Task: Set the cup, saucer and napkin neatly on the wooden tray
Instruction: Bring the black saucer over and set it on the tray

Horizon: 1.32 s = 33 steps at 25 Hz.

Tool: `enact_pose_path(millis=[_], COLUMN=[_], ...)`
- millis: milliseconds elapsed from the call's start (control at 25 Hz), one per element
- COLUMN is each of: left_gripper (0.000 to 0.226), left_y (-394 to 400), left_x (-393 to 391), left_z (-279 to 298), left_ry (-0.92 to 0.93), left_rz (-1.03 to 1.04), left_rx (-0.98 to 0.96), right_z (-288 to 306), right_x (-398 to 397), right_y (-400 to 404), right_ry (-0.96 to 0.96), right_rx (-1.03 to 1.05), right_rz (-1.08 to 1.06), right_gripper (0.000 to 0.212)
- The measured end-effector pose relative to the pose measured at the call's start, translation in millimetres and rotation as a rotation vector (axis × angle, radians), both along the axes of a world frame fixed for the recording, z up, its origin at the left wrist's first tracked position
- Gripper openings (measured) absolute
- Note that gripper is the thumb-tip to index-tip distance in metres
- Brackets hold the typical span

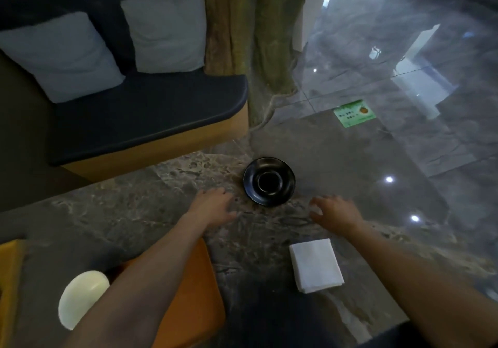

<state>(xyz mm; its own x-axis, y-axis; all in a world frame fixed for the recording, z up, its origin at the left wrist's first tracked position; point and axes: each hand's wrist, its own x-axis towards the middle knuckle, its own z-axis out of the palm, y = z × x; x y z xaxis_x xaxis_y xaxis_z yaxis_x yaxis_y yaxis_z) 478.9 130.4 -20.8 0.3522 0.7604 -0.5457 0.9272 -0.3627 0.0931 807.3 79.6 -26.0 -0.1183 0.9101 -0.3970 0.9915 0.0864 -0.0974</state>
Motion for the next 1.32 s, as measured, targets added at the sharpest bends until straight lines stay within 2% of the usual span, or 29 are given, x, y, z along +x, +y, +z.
enact_pose_path(millis=[200, 400, 520, 640, 880, 1320], left_gripper=[0.06, 0.087, 0.106, 0.118, 0.128, 0.127], left_y=[34, 56, 59, 57, 38, 33], left_x=[14, 20, 22, 21, 27, 37], left_z=[-14, -30, -41, -51, -72, -86], left_ry=[0.01, -0.063, -0.12, -0.166, -0.236, -0.369], left_rz=[0.046, 0.144, 0.194, 0.218, 0.291, 0.38], left_rx=[-0.004, 0.007, -0.021, -0.095, -0.031, 0.067], right_z=[-13, -28, -45, -58, -69, -69], right_x=[1, 0, 0, 0, -9, -13], right_y=[47, 77, 85, 85, 77, 76], right_ry=[0.021, 0.156, 0.158, 0.174, 0.223, 0.266], right_rx=[-0.02, -0.025, -0.09, -0.14, -0.119, -0.093], right_rz=[0.018, 0.007, 0.026, 0.041, -0.019, -0.069], right_gripper=[0.057, 0.088, 0.111, 0.123, 0.126, 0.129])
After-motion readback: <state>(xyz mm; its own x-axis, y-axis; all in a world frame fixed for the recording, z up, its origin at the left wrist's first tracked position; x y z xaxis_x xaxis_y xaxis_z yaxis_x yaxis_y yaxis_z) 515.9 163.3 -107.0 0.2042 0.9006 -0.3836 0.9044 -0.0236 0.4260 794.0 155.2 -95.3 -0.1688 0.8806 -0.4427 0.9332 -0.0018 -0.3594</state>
